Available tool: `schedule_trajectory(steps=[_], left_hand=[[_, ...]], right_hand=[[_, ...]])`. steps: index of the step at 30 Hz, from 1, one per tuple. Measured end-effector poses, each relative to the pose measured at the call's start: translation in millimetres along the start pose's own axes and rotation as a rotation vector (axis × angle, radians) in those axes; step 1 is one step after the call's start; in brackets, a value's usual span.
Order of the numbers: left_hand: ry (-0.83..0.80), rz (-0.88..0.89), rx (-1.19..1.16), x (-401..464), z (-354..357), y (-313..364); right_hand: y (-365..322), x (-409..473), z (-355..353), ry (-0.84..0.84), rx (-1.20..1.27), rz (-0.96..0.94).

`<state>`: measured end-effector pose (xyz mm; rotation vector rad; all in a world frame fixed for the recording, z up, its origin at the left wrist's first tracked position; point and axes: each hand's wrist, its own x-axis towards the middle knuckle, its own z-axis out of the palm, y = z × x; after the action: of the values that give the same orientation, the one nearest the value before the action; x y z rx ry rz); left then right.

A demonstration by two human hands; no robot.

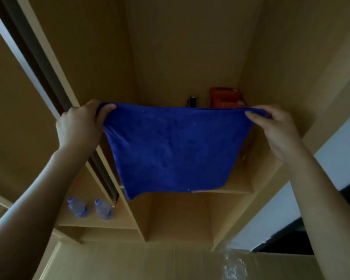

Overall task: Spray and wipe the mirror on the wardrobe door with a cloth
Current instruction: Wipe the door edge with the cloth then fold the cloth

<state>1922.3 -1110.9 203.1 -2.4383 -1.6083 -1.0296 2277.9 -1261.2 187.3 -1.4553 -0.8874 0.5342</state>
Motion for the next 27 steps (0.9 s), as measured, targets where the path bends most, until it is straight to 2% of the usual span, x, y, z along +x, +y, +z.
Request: schedule_trajectory(steps=[3, 5, 8, 12, 16, 21, 27], left_hand=[[0.059, 0.006, 0.117, 2, -18, 4], [0.072, 0.002, 0.129, -1, -24, 5], [0.03, -0.033, -0.053, -11, -25, 3], [-0.167, -0.216, -0.533, -33, -24, -3], [-0.208, -0.248, -0.528, -44, -19, -8], [-0.154, -0.401, -0.733, -38, -9, 10], [-0.295, -0.442, -0.866, -31, 14, 58]], right_hand=[[-15, -4, -1, -0.072, 0.29, 0.016], [-19, -8, 5, -0.111, 0.394, 0.034], [-19, -14, 11, -0.125, 0.46, 0.101], [-11, -25, 13, -0.151, 0.46, 0.188], [-3, -27, 19, -0.102, 0.411, 0.251], [-3, -27, 45, -0.022, 0.324, 0.311], [-8, -36, 98, -0.03, 0.183, 0.298]])
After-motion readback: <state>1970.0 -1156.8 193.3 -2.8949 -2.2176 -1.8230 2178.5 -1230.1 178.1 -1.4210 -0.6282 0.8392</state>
